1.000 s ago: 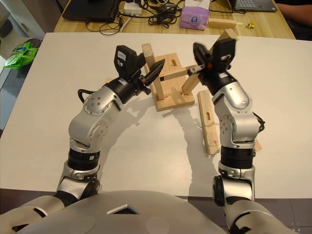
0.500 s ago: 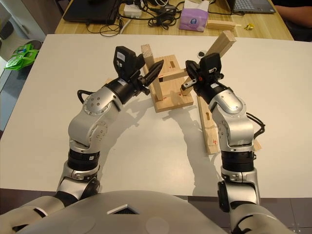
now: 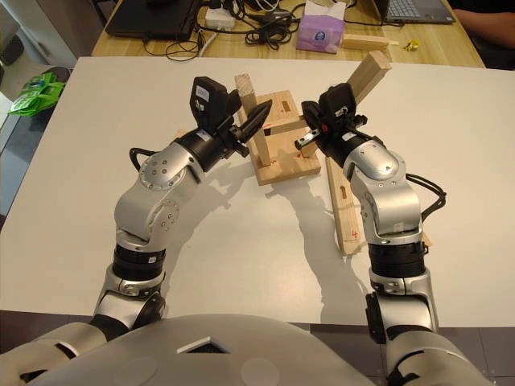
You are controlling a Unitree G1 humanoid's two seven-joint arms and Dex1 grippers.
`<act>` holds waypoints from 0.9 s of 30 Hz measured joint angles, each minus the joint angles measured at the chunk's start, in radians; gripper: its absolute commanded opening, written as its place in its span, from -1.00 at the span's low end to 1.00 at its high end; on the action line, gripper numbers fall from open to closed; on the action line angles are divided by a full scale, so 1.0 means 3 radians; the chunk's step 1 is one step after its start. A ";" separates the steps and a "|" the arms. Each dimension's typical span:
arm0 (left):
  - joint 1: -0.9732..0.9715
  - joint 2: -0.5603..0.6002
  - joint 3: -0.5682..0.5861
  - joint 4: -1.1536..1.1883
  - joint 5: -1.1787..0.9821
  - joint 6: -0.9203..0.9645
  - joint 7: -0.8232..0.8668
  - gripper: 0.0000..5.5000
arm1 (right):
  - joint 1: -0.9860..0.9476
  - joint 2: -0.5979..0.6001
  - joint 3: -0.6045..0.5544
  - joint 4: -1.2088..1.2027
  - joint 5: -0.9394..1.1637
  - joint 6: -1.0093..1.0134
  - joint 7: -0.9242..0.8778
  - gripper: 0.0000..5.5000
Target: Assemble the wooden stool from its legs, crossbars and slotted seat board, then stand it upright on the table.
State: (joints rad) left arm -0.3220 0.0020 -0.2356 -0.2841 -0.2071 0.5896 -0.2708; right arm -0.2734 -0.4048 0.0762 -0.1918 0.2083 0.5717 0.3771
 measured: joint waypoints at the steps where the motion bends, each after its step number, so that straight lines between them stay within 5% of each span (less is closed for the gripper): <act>1: 0.0000 -0.0001 -0.0002 0.0000 0.0000 0.0000 0.0000 -0.09 | -0.0001 0.0005 -0.0007 0.0000 0.0002 0.0000 0.0002 -1.00; 6: 0.0014 -0.0016 -0.0002 0.0001 -0.0076 -0.0003 -0.0053 0.19 | 0.0066 0.0177 -0.0139 0.0032 0.0005 -0.0315 -0.0060 -1.00; 21: 0.0140 -0.0001 0.0070 -0.0330 -0.0067 -0.0103 0.0076 0.19 | -0.0113 0.0473 -0.0401 0.0011 0.0003 -0.0590 -0.0395 -1.00; 27: 0.0183 -0.0038 0.0055 -0.0326 -0.0067 -0.0103 0.0140 0.19 | -0.0135 0.0223 -0.0069 0.0098 -0.0164 0.0098 -0.0312 -1.00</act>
State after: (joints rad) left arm -0.2670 -0.0095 -0.2190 -0.3820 -0.2272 0.5588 -0.2288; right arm -0.3140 -0.3379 0.0556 -0.1624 0.1591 0.6012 0.2835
